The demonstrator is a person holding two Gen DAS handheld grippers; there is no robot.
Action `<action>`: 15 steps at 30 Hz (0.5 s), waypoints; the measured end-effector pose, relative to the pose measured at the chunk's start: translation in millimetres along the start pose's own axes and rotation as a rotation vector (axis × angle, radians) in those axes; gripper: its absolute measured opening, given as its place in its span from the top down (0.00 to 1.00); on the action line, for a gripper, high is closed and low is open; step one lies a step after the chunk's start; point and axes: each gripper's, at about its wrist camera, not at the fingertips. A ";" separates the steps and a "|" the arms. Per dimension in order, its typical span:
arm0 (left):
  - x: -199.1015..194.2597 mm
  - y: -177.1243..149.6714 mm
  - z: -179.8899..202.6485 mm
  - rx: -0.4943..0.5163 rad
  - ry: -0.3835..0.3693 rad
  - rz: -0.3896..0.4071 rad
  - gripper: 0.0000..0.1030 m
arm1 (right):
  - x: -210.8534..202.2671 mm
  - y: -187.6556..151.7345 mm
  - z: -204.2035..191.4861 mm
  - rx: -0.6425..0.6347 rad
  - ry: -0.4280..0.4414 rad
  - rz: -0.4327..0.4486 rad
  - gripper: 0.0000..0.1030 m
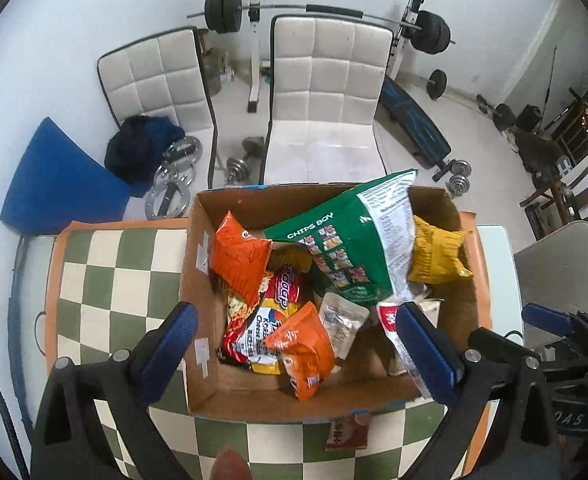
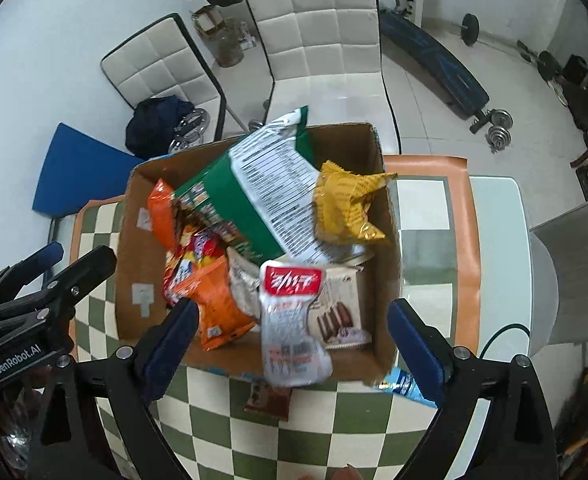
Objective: Organize snacks
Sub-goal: 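Move both tools back down toward the blue tube pack and red pouch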
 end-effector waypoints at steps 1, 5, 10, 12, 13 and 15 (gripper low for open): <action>-5.4 -2.6 1.1 0.000 0.008 0.009 0.02 | -4.3 -2.4 -1.2 -0.003 0.003 0.006 0.06; -23.1 -10.8 0.7 -0.013 0.003 0.036 0.02 | -24.3 -14.3 -3.4 0.003 0.023 0.034 0.06; -45.3 -23.3 2.0 -0.019 0.004 0.068 0.02 | -41.7 -30.2 -6.1 0.011 0.043 0.056 0.06; -53.4 -27.1 3.6 -0.021 0.003 0.080 0.02 | -48.7 -37.3 -5.7 0.017 0.053 0.066 0.06; -57.5 -30.3 4.8 -0.018 0.004 0.085 0.02 | -52.5 -41.2 -5.5 0.022 0.058 0.071 0.06; -66.6 -36.8 8.2 -0.018 0.006 0.099 0.02 | -61.3 -50.2 -2.4 0.036 0.074 0.084 0.05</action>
Point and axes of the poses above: each gripper's, at about its wrist camera, not at the fingertips, and x roughly the way its jaws point, z to its right, y to its top, and after that the axes turned 9 degrees about z, right-handed
